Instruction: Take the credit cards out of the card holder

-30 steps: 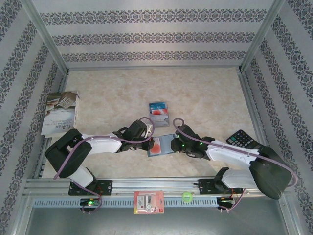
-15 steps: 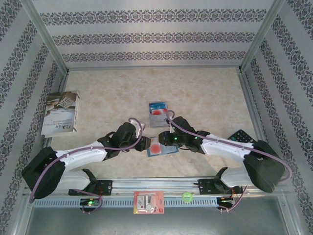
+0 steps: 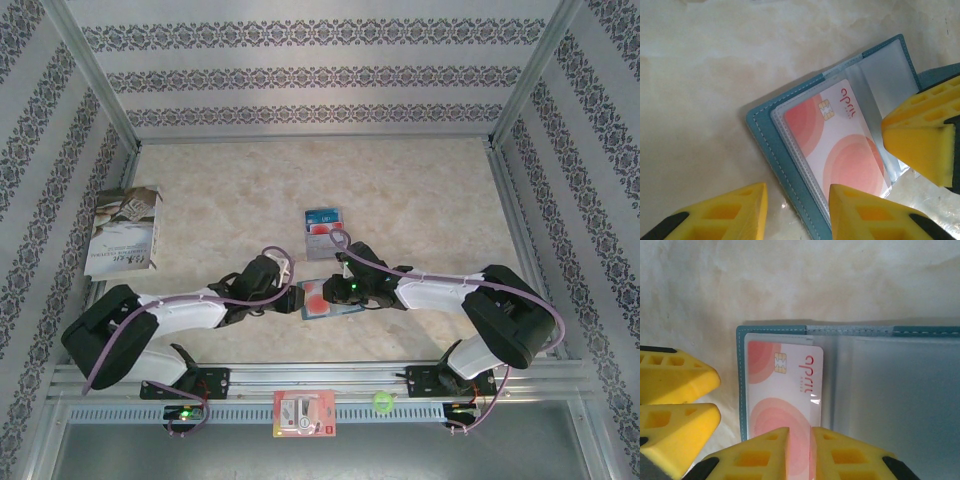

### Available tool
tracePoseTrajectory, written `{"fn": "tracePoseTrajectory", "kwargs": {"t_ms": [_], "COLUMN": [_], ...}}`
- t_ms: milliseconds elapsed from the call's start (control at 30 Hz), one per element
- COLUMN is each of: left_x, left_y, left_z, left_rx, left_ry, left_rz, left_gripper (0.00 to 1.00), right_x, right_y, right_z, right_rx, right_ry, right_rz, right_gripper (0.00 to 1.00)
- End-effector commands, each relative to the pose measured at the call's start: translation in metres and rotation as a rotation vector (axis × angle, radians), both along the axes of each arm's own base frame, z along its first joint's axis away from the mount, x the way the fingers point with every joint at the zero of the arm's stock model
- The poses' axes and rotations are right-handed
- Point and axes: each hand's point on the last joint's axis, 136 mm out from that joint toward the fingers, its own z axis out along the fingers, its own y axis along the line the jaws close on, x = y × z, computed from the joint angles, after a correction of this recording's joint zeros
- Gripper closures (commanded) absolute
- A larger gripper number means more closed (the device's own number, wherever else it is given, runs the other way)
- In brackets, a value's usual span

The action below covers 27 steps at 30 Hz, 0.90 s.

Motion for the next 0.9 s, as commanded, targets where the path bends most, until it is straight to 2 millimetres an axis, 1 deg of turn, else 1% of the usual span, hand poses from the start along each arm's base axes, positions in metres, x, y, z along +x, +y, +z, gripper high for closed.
{"fn": "tracePoseTrajectory", "kwargs": {"t_ms": [0,167,233,367,567,700,767,867], "left_x": [0.013,0.015,0.015,0.013,0.011,0.011,0.011,0.011], "left_y": [-0.008,-0.005,-0.004,0.0,0.0,-0.004,-0.005,-0.003], "left_z": [0.01,-0.007,-0.014,-0.024,-0.032,-0.034,-0.034,-0.034], "left_rx": [-0.031,0.04,0.067,0.111,0.126,0.118,0.12,0.127], "left_ry": [-0.028,0.013,0.032,0.062,0.08,0.09,0.094,0.094], "left_rz": [0.005,0.009,0.006,-0.002,-0.018,-0.032,-0.038,-0.032], "left_gripper": [0.63,0.69,0.76,0.85,0.9,0.92,0.94,0.96], "right_x": [0.01,0.014,0.015,0.015,0.016,0.015,0.015,0.015], "right_y": [-0.003,-0.006,-0.006,-0.005,-0.001,0.0,0.0,-0.003], "right_z": [0.001,-0.004,-0.006,-0.01,-0.012,-0.014,-0.015,-0.014], "right_rx": [-0.005,-0.01,-0.012,-0.013,0.013,0.036,0.041,0.04], "right_ry": [-0.001,0.007,0.014,0.021,0.039,0.051,0.051,0.041], "right_rz": [-0.043,-0.059,-0.061,-0.053,-0.05,-0.056,-0.059,-0.071], "right_gripper": [0.8,0.8,0.8,0.79,0.79,0.82,0.86,0.95]}}
